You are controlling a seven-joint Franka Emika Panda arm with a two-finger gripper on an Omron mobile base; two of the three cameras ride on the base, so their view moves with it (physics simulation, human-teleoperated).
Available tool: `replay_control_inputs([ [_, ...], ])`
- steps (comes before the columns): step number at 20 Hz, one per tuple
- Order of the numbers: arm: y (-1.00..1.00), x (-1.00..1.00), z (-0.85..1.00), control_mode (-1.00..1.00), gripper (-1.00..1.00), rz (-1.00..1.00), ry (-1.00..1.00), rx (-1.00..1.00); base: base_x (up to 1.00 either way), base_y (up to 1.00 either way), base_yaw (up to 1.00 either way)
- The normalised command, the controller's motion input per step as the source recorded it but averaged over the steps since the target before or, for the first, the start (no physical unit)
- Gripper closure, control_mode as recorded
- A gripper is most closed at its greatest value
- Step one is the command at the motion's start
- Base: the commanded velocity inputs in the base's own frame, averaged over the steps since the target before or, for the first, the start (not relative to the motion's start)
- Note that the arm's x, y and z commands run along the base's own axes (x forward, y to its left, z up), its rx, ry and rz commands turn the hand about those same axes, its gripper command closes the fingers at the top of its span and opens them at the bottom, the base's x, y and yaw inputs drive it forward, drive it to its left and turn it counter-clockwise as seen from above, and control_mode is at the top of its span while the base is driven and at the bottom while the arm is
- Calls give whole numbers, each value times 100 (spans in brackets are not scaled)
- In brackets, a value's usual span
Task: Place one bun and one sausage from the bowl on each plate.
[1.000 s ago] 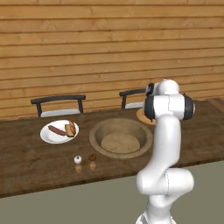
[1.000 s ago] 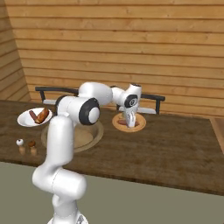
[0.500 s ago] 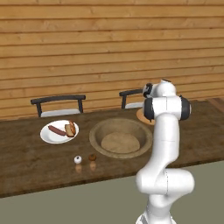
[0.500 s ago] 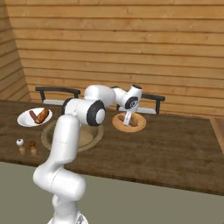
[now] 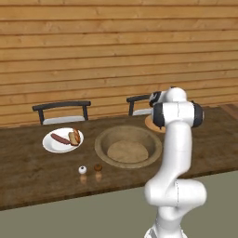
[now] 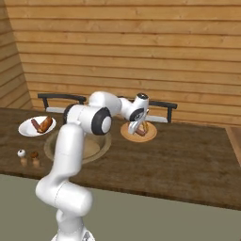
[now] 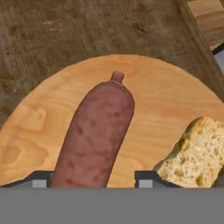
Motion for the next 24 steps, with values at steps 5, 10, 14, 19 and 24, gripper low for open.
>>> replay_control_inputs([
  [5,13,-4,7,-100,-100,-5,-23,-3,0,0,0],
  [10,17,-19,63,-100,-100,0,-17,-6,0,0,0],
  [14,18,-56,100,-100,-100,2,-35,-17,0,0,0],
  [19,58,-97,100,-100,-100,10,-24,-34,0,0,0],
  [24,58,-100,100,-100,-100,20,-3,-28,0,0,0],
])
